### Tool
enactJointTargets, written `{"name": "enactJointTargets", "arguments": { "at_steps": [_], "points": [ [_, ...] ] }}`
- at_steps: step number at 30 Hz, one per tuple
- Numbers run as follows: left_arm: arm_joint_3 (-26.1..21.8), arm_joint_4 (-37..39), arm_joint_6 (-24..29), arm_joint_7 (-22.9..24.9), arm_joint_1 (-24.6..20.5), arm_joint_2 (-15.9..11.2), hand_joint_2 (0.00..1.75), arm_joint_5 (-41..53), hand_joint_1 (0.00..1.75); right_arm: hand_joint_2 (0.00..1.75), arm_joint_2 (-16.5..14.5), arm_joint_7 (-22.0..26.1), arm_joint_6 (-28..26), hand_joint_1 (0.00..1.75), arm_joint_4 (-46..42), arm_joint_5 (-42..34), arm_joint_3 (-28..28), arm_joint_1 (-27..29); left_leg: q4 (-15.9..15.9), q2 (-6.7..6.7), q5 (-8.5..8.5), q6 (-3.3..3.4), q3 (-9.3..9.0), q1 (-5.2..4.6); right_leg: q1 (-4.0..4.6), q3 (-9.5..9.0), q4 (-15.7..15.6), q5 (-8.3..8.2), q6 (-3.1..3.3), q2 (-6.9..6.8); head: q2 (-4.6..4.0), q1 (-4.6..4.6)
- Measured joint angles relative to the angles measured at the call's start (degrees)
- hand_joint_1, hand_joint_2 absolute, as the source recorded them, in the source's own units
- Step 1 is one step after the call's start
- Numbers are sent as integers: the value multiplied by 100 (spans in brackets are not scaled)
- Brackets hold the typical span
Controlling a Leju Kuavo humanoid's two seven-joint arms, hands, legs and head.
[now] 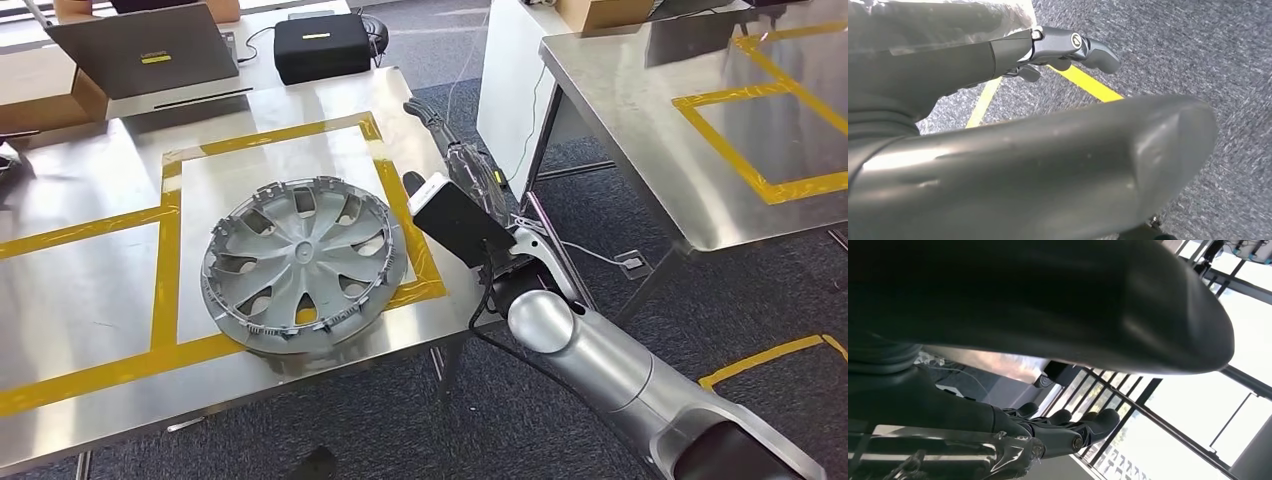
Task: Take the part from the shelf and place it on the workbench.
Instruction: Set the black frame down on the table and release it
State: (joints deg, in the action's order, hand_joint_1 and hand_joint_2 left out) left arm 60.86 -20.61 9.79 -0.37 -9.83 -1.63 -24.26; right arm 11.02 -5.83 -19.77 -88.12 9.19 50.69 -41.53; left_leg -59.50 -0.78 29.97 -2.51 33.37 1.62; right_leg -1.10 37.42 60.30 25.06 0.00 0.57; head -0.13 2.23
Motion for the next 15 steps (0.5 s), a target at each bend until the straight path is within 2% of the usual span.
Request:
{"name": "enactJointTargets", "arguments": {
  "at_steps": [2, 4, 5, 6, 7, 9, 10, 11, 12, 14, 15],
  "points": [
    [1, 0, 1, 1, -1, -1, 0, -11, 0, 0, 0, 0, -4, 0, -3, 12, 1, 4, -373, 15, 329, -25, 126, 2, -3, 8, -42, -47, 83, -25, 0, -24],
    [2, 0, 2, 1, 0, -2, 0, -19, 0, 0, 0, 0, -8, 0, -4, 16, 3, 27, -1078, 19, 735, -29, 363, -6, 24, 41, -47, -85, 134, -43, 0, -48],
    [2, 0, 2, 2, 2, -3, 0, -21, 0, 0, 0, -1, -9, 0, -4, 16, 5, 44, -1350, 20, 837, -28, 441, -9, 40, 67, -46, -106, 150, -50, 0, -53],
    [3, 0, 3, 7, 4, -4, 0, -23, 0, 0, 0, -1, -10, 0, -3, 16, 7, 59, -1436, 20, 827, -20, 435, -13, 54, 96, -46, -131, 161, -53, 0, -55],
    [3, 0, 5, 14, 4, -6, 0, -24, 0, 0, 0, 0, -10, 0, -3, 17, 8, 69, -1297, 20, 715, -4, 322, -19, 65, 127, -45, -160, 164, -52, 0, -55],
    [4, 0, 15, 30, -7, -15, 0, -25, 0, 0, 0, 4, -12, 0, -4, 17, 4, 77, -527, 22, 406, 55, -150, -46, 76, 175, -43, -222, 146, -47, 0, -55],
    [4, 0, 21, 33, -15, -20, 0, -25, 0, 0, 1, 6, -14, 0, -5, 17, -1, 77, -162, 23, 298, 78, -363, -68, 77, 188, -47, -254, 124, -45, 0, -52],
    [4, -1, 27, 34, -23, -23, 0, -25, 0, 0, 2, 9, -16, 0, -6, 17, -4, 77, 84, 24, 241, 102, -495, -95, 71, 193, -55, -290, 92, -46, 0, -53],
    [4, -2, 31, 34, -29, -25, 0, -26, 0, 0, 3, 11, -18, 0, -7, 16, -7, 78, 188, 24, 225, 122, -537, -121, 60, 195, -67, -330, 54, -49, 0, -57],
    [4, -5, 35, 34, -27, -26, 0, -27, 0, 0, 9, 14, -21, 0, -7, 16, -13, 85, 222, 26, 127, 181, -496, -147, 38, 200, -120, -417, -29, -48, 0, -67],
    [4, -6, 35, 36, -29, -28, 0, -27, 0, 0, 15, 15, -22, 0, -7, 16, -18, 90, 251, 37, 61, 219, -466, -142, 30, 221, -119, -384, -61, -45, 0, -69]
  ]
}}
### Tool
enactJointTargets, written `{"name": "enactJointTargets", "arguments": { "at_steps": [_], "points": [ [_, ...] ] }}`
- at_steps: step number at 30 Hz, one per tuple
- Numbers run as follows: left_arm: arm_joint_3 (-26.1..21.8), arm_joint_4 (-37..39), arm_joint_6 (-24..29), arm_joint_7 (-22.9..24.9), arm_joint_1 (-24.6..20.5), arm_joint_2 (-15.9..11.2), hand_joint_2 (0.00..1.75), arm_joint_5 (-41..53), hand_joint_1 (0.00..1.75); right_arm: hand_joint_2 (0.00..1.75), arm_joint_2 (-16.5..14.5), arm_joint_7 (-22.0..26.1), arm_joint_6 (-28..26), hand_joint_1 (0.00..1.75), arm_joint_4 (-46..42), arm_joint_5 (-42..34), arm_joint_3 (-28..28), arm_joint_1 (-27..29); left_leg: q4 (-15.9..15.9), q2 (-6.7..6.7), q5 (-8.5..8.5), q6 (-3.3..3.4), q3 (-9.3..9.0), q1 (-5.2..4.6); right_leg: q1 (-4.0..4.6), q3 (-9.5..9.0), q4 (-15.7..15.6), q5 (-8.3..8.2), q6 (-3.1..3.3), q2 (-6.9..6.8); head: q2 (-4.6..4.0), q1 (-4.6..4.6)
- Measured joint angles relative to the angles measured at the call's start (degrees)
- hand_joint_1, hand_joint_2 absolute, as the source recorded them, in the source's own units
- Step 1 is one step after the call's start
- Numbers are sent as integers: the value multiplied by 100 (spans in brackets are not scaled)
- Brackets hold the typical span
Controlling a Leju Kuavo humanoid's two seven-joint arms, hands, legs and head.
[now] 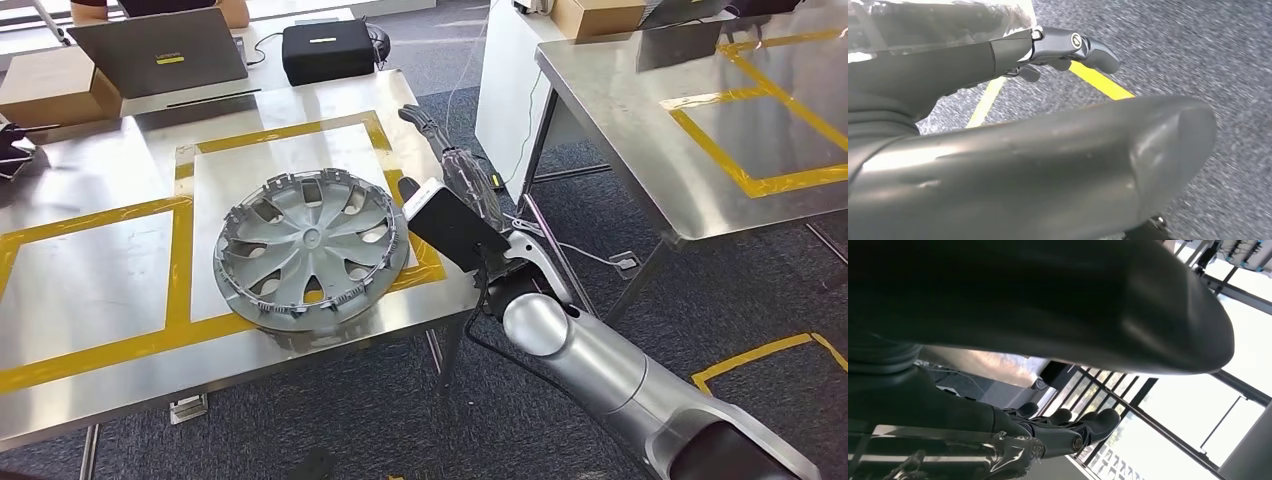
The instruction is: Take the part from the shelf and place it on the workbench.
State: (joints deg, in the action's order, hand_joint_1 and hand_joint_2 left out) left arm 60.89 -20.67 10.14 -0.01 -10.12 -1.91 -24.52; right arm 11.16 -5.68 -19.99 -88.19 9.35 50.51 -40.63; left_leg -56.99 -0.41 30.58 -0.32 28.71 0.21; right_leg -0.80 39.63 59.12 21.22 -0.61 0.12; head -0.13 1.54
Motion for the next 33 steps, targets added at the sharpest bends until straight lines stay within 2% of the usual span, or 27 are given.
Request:
{"name": "enactJointTargets", "arguments": {
  "at_steps": [1, 2, 4, 5, 6, 7, 8, 9, 11, 12, 13, 15, 16, 17, 19, 20, 21, 22, 23, 24, 25, 27, 28, 30, 31, 32, 33],
  "points": [
    [0, -1, 3, 1, -4, -2, 0, 0, 0, 0, 8, 0, -1, 0, 1, 0, -5, 4, 30, 11, -76, 40, 46, 10, -3, 42, 80, 131, -24, 4, 0, 5],
    [0, -2, 9, 2, -10, -4, 0, 0, 0, 0, 17, 0, -2, 0, 1, 0, -11, 8, 53, 21, -150, 71, 106, 21, -5, 112, 280, 365, -43, 7, 0, 13],
    [0, -4, 23, 3, -13, -4, 0, -2, 0, 0, 33, 0, -4, 0, 2, 0, -14, 28, 47, 30, -266, 103, 264, 17, -10, 285, 997, 935, -79, 8, 0, 29],
    [0, -5, 28, 4, -9, -3, 0, -4, 0, 0, 38, 1, -4, 0, 2, 1, -14, 44, 34, 31, -320, 105, 349, 14, -13, 335, 1341, 1092, -100, 7, 0, 34],
    [0, -5, 31, 5, -6, -3, 0, -5, 0, 0, 41, 1, -4, 0, 2, 0, -13, 58, 16, 32, -372, 101, 437, 13, -16, 322, 1550, 1117, -114, 6, 0, 36],
    [0, -5, 33, 7, -5, -3, 0, -7, 0, 0, 42, 1, -4, 0, 2, -1, -13, 66, -9, 34, -419, 95, 527, 12, -19, 217, 1556, 1024, -121, 6, 0, 38],
    [0, -5, 33, 8, -5, -3, 0, -8, 0, 0, 42, 1, -4, 0, 2, -1, -14, 69, -39, 34, -459, 82, 613, 14, -22, 18, 1365, 880, -119, 6, 0, 39],
    [0, -5, 33, 8, -4, -3, 0, -10, 0, 0, 42, 0, -4, 0, 1, -1, -17, 69, -74, 33, -492, 62, 690, 17, -23, -259, 1010, 781, -107, 6, 0, 44],
    [0, -5, 34, 8, -4, -4, 0, -13, 0, 0, 40, 2, -9, 0, -7, 1, -26, 67, -137, 29, -555, 4, 806, 13, 0, -754, 271, 784, -55, 15, 0, 46],
    [0, -5, 34, 8, -4, -4, 0, -14, 0, 0, 40, 5, -12, 0, -13, 1, -31, 67, -152, 28, -593, -32, 839, 19, 21, -878, 55, 832, -22, 20, 0, 51],
    [0, -6, 34, 8, -4, -3, 0, -14, 0, 0, 42, 9, -14, 0, -17, 1, -36, 68, -155, 27, -636, -71, 860, 27, 46, -907, -25, 850, 16, 24, 0, 53],
    [1, -7, 34, 11, 7, -2, 0, -15, 0, 0, 45, 13, -18, 0, -20, 1, -40, 69, -171, 23, -636, -142, 895, 55, 53, -856, -54, 768, 114, 11, 0, 61],
    [2, -7, 34, 14, 12, -1, 0, -15, 0, 0, 46, 14, -18, 0, -20, 1, -43, 69, -256, 21, -514, -167, 930, 62, 47, -819, -67, 714, 168, 0, 0, 54],
    [3, -7, 34, 16, 16, -1, 0, -15, 0, 0, 45, 14, -18, 0, -20, 1, -44, 70, -446, 20, -296, -187, 988, 66, 37, -771, -82, 657, 214, -13, 0, 42],
    [4, -7, 35, 18, 16, -2, 0, -15, 0, 0, 45, 14, -16, 0, -20, 1, -47, 76, -1113, 21, 255, -217, 1142, 70, 42, -647, -78, 551, 258, -30, 0, 15],
    [5, -7, 36, 19, 16, -3, 0, -15, 0, 0, 45, 13, -15, 0, -20, 1, -48, 83, -1459, 21, 430, -228, 1197, 72, 47, -574, -72, 496, 262, -36, 0, 8],
    [5, -7, 36, 20, 16, -3, 0, -15, 0, 0, 46, 13, -15, 0, -20, 1, -48, 91, -1690, 21, 477, -235, 1201, 72, 50, -498, -65, 440, 260, -40, 0, 8],
    [6, -7, 37, 24, 16, -3, 0, -15, 0, 0, 46, 13, -14, 0, -20, 1, -48, 101, -1746, 21, 392, -236, 1120, 72, 50, -412, -52, 383, 251, -41, 0, 8],
    [7, -7, 38, 27, 15, -3, 0, -15, 0, 0, 46, 13, -14, 0, -20, 1, -49, 110, -1609, 21, 231, -231, 952, 72, 48, -327, -35, 330, 239, -42, 0, 7],
    [8, -7, 40, 31, 12, -4, 0, -15, 0, 0, 46, 12, -14, 0, -21, 1, -52, 117, -1301, 21, 79, -222, 698, 72, 45, -249, -11, 282, 222, -42, 0, 6],
    [8, -7, 44, 33, 7, -5, 0, -14, 0, 0, 47, 12, -14, 0, -21, 1, -58, 121, -891, 21, 16, -208, 404, 66, 50, -179, 15, 241, 199, -41, 0, 6],
    [9, -10, 55, 34, -5, -10, 0, -13, 0, 0, 49, 10, -14, 0, -25, 1, -74, 124, -217, 16, 90, -160, -26, 45, 56, -102, 44, 156, 140, -45, 0, 9],
    [9, -12, 60, 34, -7, -11, 0, -13, 0, 0, 50, 5, -15, 0, -26, 1, -79, 127, -67, 13, 138, -127, -100, 26, 55, -88, 34, 104, 103, -50, 0, 10],
    [9, -15, 63, 35, 3, -16, 0, -14, 0, 0, 62, -12, -16, 0, -28, 2, -87, 141, -9, 25, 65, -53, -63, 10, 37, -73, -3, 30, 24, -52, 0, 11],
    [9, -17, 65, 36, 5, -18, 0, -14, 0, 0, 72, -24, -16, 0, -30, 5, -92, 148, 8, 37, -2, -12, -20, 12, 30, -42, 33, 108, -9, -46, 0, 17],
    [9, -22, 66, 37, 4, -20, 0, -15, 0, 0, 84, -34, -16, 0, -32, 11, -99, 154, 26, 50, -74, 26, 40, 19, 27, 14, 172, 299, -34, -38, 0, 28],
    [9, -28, 67, 37, 2, -20, 0, -16, 0, 0, 97, -42, -16, 0, -34, 19, -105, 160, 32, 61, -143, 54, 115, 24, 22, 95, 428, 585, -49, -31, 0, 40]
  ]
}}
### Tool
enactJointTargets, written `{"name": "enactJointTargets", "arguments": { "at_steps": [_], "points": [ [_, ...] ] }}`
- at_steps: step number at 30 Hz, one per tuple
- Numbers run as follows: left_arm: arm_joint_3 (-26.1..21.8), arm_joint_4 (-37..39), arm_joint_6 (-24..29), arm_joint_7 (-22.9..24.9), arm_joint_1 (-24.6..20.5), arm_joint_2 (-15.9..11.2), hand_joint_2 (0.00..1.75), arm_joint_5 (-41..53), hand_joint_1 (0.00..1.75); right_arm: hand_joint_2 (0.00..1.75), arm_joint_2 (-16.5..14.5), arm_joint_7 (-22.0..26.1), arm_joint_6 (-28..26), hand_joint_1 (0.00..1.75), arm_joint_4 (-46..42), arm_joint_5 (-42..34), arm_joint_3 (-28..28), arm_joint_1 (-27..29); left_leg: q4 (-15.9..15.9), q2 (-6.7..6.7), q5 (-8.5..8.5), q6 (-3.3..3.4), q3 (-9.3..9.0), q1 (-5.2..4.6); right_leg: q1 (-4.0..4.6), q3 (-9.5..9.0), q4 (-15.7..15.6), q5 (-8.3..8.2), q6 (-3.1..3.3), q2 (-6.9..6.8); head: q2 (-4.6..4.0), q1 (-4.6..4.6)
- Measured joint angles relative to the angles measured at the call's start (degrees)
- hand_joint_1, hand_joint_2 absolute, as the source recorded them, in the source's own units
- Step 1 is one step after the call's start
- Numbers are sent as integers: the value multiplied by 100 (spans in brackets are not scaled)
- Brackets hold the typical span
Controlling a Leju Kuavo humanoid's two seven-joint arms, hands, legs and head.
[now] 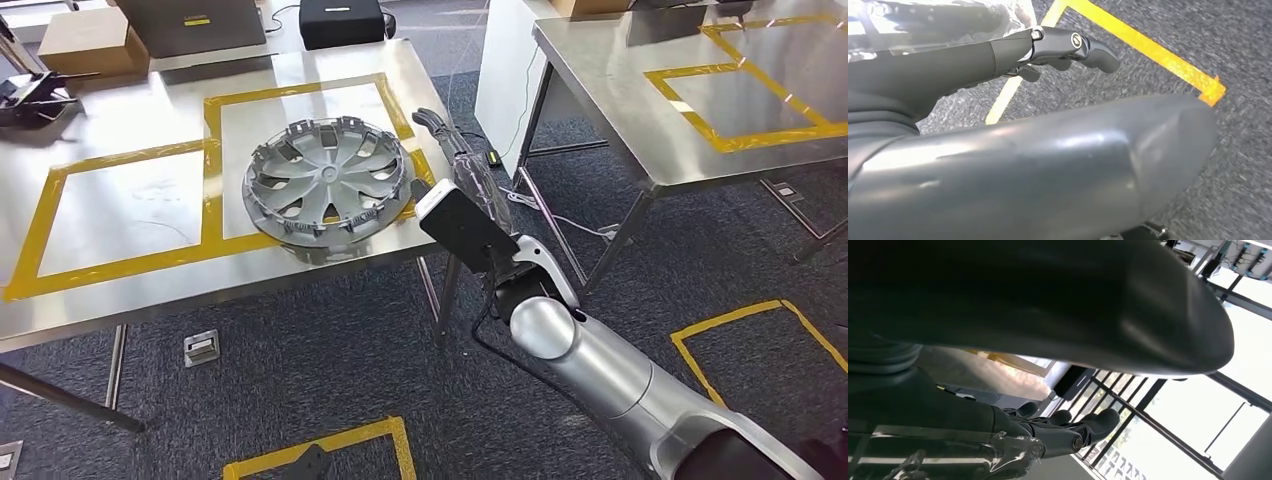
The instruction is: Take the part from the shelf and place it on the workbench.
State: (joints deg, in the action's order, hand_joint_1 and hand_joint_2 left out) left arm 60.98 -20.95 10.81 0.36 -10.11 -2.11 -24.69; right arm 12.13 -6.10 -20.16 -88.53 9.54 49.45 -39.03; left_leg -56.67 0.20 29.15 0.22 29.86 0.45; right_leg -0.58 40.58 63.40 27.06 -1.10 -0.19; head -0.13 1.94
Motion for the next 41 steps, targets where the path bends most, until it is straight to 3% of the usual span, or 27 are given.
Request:
{"name": "enactJointTargets", "arguments": {
  "at_steps": [2, 3, 5, 7, 9, 10, 12, 13, 15, 17, 18, 19, 20, 22, 24, 25, 27, 28, 29, 30, 32, 33, 34, 36, 38, 40, 41],
  "points": [
    [0, -9, 1, 0, -1, 1, 0, -8, 0, 0, 16, -9, 1, 0, -3, 11, -5, 23, -25, 2, -123, 30, 176, -16, 0, 155, 735, 511, -17, 2, 0, 17],
    [0, -10, 1, 0, 1, 1, 0, -15, 0, 0, 25, -12, 0, 0, -4, 14, -6, 42, -45, 3, -183, 32, 274, -25, 0, 181, 1034, 586, -17, 1, 0, 18],
    [0, -10, 1, 1, 2, 1, 0, -28, 0, 0, 37, -20, 0, 0, -4, 23, -8, 72, -95, 4, -297, 30, 481, -41, 3, 14, 1144, 384, 5, 2, 0, 20],
    [0, -11, 1, 0, 4, 1, 0, -32, 0, 0, 43, -25, 1, 0, -11, 32, -16, 77, -153, 1, -397, 6, 667, -53, 23, -494, 538, 185, 60, 9, 0, 28],
    [0, -19, 1, -1, 3, 1, 0, -33, 0, 0, 46, -24, 1, 0, -42, 32, -32, 75, -191, 0, -497, -45, 786, -52, 62, -1003, -236, 290, 112, 26, 0, 31],
    [0, -22, 1, -2, 2, 2, 0, -33, 0, 0, 47, -25, 0, 0, -57, 32, -38, 75, -191, 0, -551, -78, 816, -41, 86, -1127, -458, 357, 133, 34, 0, 35],
    [1, -26, 1, -3, 8, 3, 0, -36, 0, 0, 50, -27, 1, 0, -67, 32, -43, 80, -176, -5, -632, -142, 856, -9, 102, -1113, -555, 298, 183, 31, 0, 43],
    [1, -27, 1, -3, 16, 3, 0, -37, 0, 0, 52, -30, 3, 0, -67, 32, -43, 80, -202, -11, -577, -171, 888, -1, 95, -1077, -574, 240, 220, 22, 0, 44],
    [3, -28, 1, -2, 30, 1, 0, -41, 0, 0, 53, -36, 6, 0, -68, 32, -44, 83, -551, -19, -146, -222, 1010, 9, 67, -953, -594, 106, 285, -2, 0, 21],
    [4, -30, 1, -2, 33, 1, 0, -43, 0, 0, 54, -42, 10, 0, -69, 32, -44, 95, -1263, -19, 401, -263, 1148, 17, 68, -798, -570, -10, 305, -16, 0, -1],
    [4, -30, 1, -2, 32, 1, 0, -45, 0, 0, 55, -44, 11, 0, -69, 32, -43, 104, -1583, -19, 516, -275, 1176, 20, 69, -715, -553, -65, 303, -23, 0, -3],
    [5, -30, 1, -1, 32, 1, 0, -47, 0, 0, 55, -45, 12, 0, -69, 32, -43, 113, -1767, -19, 489, -281, 1143, 20, 68, -626, -532, -120, 299, -29, 0, -4],
    [5, -30, 2, -2, 32, 1, 0, -50, 0, 0, 55, -46, 13, 0, -69, 32, -43, 121, -1771, -19, 354, -281, 1031, 20, 67, -529, -507, -177, 290, -33, 0, -4],
    [7, -31, 4, -2, 26, 1, 0, -59, 0, 0, 56, -48, 14, 0, -71, 32, -44, 131, -1249, -20, 90, -269, 546, 20, 64, -344, -447, -283, 259, -31, 0, -5],
    [7, -38, 9, -3, 13, 1, 0, -72, 0, 0, 59, -48, 14, 0, -79, 32, -52, 135, -473, -28, 162, -230, 1, 3, 73, -229, -398, -375, 207, -28, 0, -2],
    [7, -43, 12, -4, 9, 1, 0, -80, 0, 0, 60, -47, 14, 0, -84, 32, -55, 135, -233, -32, 240, -203, -143, -12, 74, -205, -392, -425, 177, -30, 0, -1],
    [7, -51, 17, -4, 13, 0, 0, -96, 0, 0, 67, -45, 14, 0, -86, 32, -57, 143, -98, -30, 229, -119, -158, -31, 64, -182, -413, -523, 112, -32, 0, 4],
    [7, -53, 19, -4, 17, -1, 0, -103, 0, 0, 73, -45, 13, 0, -86, 32, -57, 148, -87, -17, 170, -75, -117, -30, 56, -158, -392, -485, 80, -24, 0, 4],
    [7, -55, 20, -4, 17, -2, 0, -110, 0, 0, 80, -46, 13, 0, -85, 32, -58, 154, -76, -4, 104, -22, -62, -25, 51, -114, -298, -344, 50, -14, 0, 18],
    [7, -56, 21, -4, 13, -3, 0, -114, 0, 0, 87, -47, 13, 0, -85, 32, -60, 158, -65, 8, 33, 20, 9, -20, 46, -45, -94, -97, 28, -3, 0, 38],
    [7, -60, 25, -5, 3, -3, 0, -121, 0, 0, 93, -48, 14, 0, -85, 32, -60, 165, -71, 18, -104, 71, 180, -38, 43, 120, 603, 495, 1, 6, 0, 98],
    [7, -60, 26, -5, 1, -3, 0, -122, 0, 0, 95, -48, 14, 0, -85, 32, -59, 171, -77, 21, -176, 79, 277, -49, 42, 174, 962, 669, -5, 7, 0, 117],
    [7, -61, 27, -4, 1, -4, 0, -124, 0, 0, 97, -48, 14, 0, -84, 32, -58, 179, -86, 24, -247, 83, 380, -59, 43, 169, 1204, 695, -4, 8, 0, 130],
    [7, -62, 29, -3, 1, -6, 0, -128, 0, 0, 99, -48, 14, 0, -83, 32, -58, 187, -111, 26, -378, 83, 578, -80, 48, -81, 1146, 422, 29, 10, 0, 144],
    [7, -67, 30, -4, 0, -6, 0, -130, 0, 0, 101, -47, 14, 0, -85, 32, -61, 184, -139, 25, -485, 66, 729, -102, 78, -638, 412, 199, 111, 23, 0, 159],
    [7, -73, 31, -5, -1, 1, 0, -131, 0, 0, 101, -39, 13, 0, -95, 32, -67, 174, -148, 26, -599, 20, 819, -100, 121, -1140, -382, 290, 168, 35, 0, 160],
    [7, -75, 31, -5, -2, 3, 0, -131, 0, 0, 101, -37, 12, 0, -99, 32, -69, 172, -150, 27, -627, 3, 837, -100, 134, -1249, -568, 349, 176, 35, 0, 159]
  ]
}}
